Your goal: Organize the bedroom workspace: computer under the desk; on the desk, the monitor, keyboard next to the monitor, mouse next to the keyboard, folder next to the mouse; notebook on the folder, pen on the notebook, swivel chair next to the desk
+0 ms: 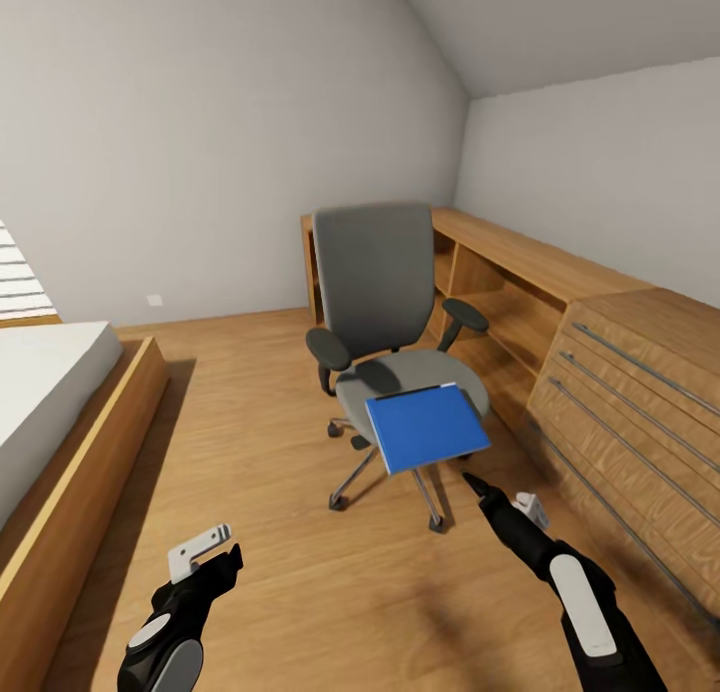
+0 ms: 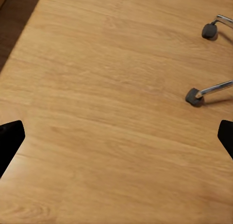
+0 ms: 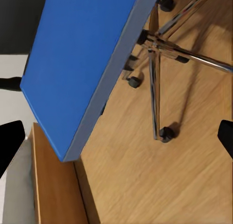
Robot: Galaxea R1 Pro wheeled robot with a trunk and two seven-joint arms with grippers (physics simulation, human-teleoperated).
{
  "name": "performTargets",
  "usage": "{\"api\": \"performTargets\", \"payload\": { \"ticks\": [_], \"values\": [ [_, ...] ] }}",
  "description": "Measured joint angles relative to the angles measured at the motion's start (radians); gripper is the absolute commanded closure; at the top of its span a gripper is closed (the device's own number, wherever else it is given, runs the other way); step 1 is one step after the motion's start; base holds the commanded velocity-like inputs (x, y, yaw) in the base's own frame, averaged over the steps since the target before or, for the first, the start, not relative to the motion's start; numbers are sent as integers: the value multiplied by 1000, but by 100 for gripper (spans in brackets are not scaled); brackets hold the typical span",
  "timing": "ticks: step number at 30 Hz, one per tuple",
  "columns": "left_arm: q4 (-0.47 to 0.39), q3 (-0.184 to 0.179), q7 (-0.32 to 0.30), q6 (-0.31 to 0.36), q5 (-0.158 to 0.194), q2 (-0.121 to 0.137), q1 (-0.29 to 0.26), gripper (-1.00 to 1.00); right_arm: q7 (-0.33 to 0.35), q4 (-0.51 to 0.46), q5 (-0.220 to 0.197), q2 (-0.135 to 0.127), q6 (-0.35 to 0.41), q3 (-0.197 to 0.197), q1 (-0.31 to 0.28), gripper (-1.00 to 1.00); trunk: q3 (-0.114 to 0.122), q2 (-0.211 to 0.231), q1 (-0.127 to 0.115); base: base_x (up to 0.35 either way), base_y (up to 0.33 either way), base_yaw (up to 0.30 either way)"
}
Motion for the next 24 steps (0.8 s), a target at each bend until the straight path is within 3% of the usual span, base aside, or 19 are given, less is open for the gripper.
{"api": "performTargets", "payload": {
  "ticks": [3, 5, 8, 9, 10, 16, 24],
  "values": [
    [0, 0, 0, 0, 0, 0, 0, -100, 10, 8, -5, 0, -1, -7, 0, -100, -9, -21, 12, 0, 0, 0],
    [0, 0, 0, 0, 0, 0, 0, -100, 52, 20, -20, -3, -1, -12, 0, -100, -16, -35, 19, 0, 0, 0],
    [0, 0, 0, 1, 0, 0, 0, -100, 272, 83, -38, -29, -2, -14, 0, -100, -25, -56, 31, 0, 0, 0],
    [0, 0, 0, 1, 0, 0, 0, -100, 314, 99, -40, -35, -2, -15, 0, -100, -28, -63, 35, 0, 0, 0],
    [0, 0, -1, 1, 0, 0, 0, -100, 455, 158, -45, -60, -2, -13, 0, -100, -31, -70, 38, 0, 0, 0],
    [0, -1, -1, 2, 0, -1, 0, -100, 504, 180, -46, -70, -2, -12, 0, -100, -50, -112, 61, 0, 0, 0],
    [0, -2, -1, 3, 0, -1, 0, -100, 494, 182, -45, -70, -4, -12, 0, -100, -75, -168, 92, 0, 0, 0]
  ]
}}
